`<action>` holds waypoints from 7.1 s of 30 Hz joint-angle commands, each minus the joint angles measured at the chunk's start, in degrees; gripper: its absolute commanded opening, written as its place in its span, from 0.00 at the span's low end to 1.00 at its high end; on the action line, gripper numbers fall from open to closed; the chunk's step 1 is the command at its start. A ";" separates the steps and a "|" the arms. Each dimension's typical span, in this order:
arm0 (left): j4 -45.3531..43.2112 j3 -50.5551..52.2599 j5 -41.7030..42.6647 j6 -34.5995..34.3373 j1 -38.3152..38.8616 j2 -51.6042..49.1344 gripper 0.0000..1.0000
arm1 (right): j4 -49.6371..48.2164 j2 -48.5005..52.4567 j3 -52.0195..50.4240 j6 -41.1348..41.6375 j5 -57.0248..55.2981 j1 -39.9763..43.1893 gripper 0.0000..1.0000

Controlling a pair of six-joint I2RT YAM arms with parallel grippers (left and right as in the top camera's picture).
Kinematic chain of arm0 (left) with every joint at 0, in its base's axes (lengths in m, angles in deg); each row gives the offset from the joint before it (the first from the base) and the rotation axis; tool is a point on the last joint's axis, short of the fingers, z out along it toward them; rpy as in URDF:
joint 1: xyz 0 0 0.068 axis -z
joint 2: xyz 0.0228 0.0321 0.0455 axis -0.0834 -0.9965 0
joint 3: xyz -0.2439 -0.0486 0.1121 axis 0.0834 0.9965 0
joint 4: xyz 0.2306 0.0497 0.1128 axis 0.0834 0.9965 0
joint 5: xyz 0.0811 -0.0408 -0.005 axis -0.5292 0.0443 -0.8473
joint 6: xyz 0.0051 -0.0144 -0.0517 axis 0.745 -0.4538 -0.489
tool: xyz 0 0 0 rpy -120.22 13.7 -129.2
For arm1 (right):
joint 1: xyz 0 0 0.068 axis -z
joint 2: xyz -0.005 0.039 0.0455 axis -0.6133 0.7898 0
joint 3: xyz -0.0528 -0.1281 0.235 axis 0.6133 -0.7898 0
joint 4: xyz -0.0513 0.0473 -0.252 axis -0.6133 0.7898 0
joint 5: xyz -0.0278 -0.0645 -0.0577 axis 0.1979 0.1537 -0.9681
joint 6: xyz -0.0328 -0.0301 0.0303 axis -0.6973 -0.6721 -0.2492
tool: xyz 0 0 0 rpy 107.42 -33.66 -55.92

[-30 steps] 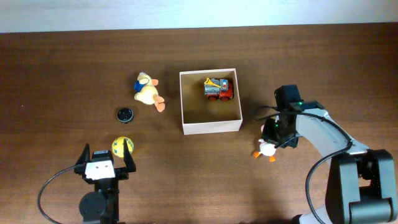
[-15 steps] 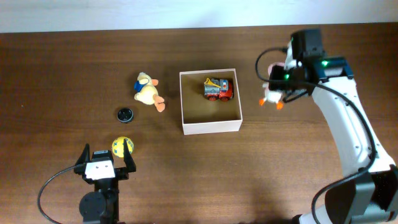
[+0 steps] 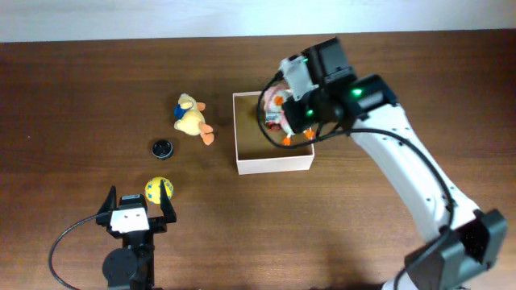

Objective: Pack container

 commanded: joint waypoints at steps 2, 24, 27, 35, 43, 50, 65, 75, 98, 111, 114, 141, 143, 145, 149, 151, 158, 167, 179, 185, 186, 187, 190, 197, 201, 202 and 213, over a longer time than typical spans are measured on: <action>-0.17 0.50 0.22 -0.59 -0.13 0.37 0.99 | 0.24 5.31 1.03 -1.92 -1.97 -0.50 0.04; -0.15 0.50 0.22 -0.59 -0.13 0.37 0.99 | -2.14 13.31 1.03 8.96 -12.41 -0.39 0.04; -0.15 0.50 0.22 -0.59 -0.13 0.37 0.99 | -1.51 13.31 1.03 12.41 -12.52 -0.39 0.04; -0.17 0.50 0.22 -0.59 -0.13 0.37 0.99 | -0.35 13.33 1.03 14.69 -12.52 -0.39 0.04; -0.17 0.50 0.22 -0.59 -0.13 0.37 0.99 | 0.61 13.33 -1.27 17.86 -12.50 -0.39 0.05; -0.15 0.50 0.22 -0.59 -0.13 0.37 0.99 | 0.61 13.33 -3.15 17.86 -12.50 -0.39 0.13; -0.17 0.50 0.22 -0.59 -0.13 0.37 0.99 | 0.52 13.33 -3.17 17.86 -12.46 -0.39 0.43; -0.15 0.50 0.22 -0.59 -0.13 0.37 0.99 | 0.31 13.33 -3.17 17.86 -12.15 -0.42 0.43; -0.15 0.50 0.22 -0.59 -0.13 0.37 0.99 | -5.25 22.08 -3.45 17.57 0.48 -2.97 0.04; -0.17 0.50 0.22 -0.59 -0.13 0.37 0.99 | -2.64 22.88 -1.33 15.41 -6.03 -3.21 0.04; -0.15 0.50 0.22 -0.59 -0.13 0.37 0.99 | -1.29 22.88 0.83 14.71 -8.02 -3.13 0.04; -0.15 0.50 0.22 -0.59 -0.13 0.37 0.99 | 11.80 22.82 30.82 12.87 -21.99 3.65 0.83; -0.15 0.50 0.22 -0.59 -0.13 0.37 0.99 | 14.73 22.82 33.86 12.87 -25.09 6.16 0.92; -0.15 0.50 0.22 -0.59 -0.13 0.37 0.99 | 17.20 22.82 36.33 12.85 -26.75 9.31 0.96; -0.15 0.50 0.22 -0.59 -0.13 0.37 0.99 | 20.44 22.82 38.21 12.83 -27.12 15.04 0.99; -0.15 0.50 0.22 -0.59 -0.13 0.37 0.99 | 21.62 22.84 38.21 12.85 -27.10 17.79 0.99; -0.17 0.50 0.22 -0.59 -0.13 0.37 0.99 | 23.06 22.84 38.12 12.85 -27.06 24.15 0.99; -0.17 0.50 0.22 -0.59 -0.13 0.37 0.99 | 22.95 22.84 38.12 12.85 -27.08 25.77 0.99; -0.17 0.50 0.09 -0.48 -0.13 0.37 0.99 | 22.95 22.84 38.12 12.85 -27.06 25.77 0.99; -3.78 0.50 -0.81 0.83 -0.13 0.37 0.99 | 22.95 22.84 38.12 12.85 -27.08 25.77 0.99; -5.05 0.50 -0.83 -0.72 -0.13 0.37 0.99 | 22.95 22.84 38.12 12.85 -27.08 25.77 0.99; -6.54 0.42 -0.85 -2.58 -0.13 0.37 0.99 | 22.95 22.84 38.12 12.85 -27.06 25.77 0.99; -7.23 -1.81 -0.85 -7.58 -0.13 0.02 0.99 | 22.95 22.84 38.12 12.85 -27.06 25.77 0.99; 2.97 -21.24 -0.85 -8.76 -0.13 -14.49 0.99 | 22.95 22.84 38.12 12.85 -27.08 25.77 0.99; 11.08 -36.20 -0.66 -8.74 -0.13 -28.83 0.99 | 22.95 22.84 38.12 12.85 -27.06 25.77 0.99; 14.73 -41.22 -0.63 -8.74 -0.13 -33.55 0.99 | 22.95 22.84 38.12 12.85 -27.08 25.77 0.99; 42.12 -80.59 10.62 -8.72 -0.13 -77.57 0.99 | 22.95 22.84 38.12 12.85 -27.06 25.77 0.99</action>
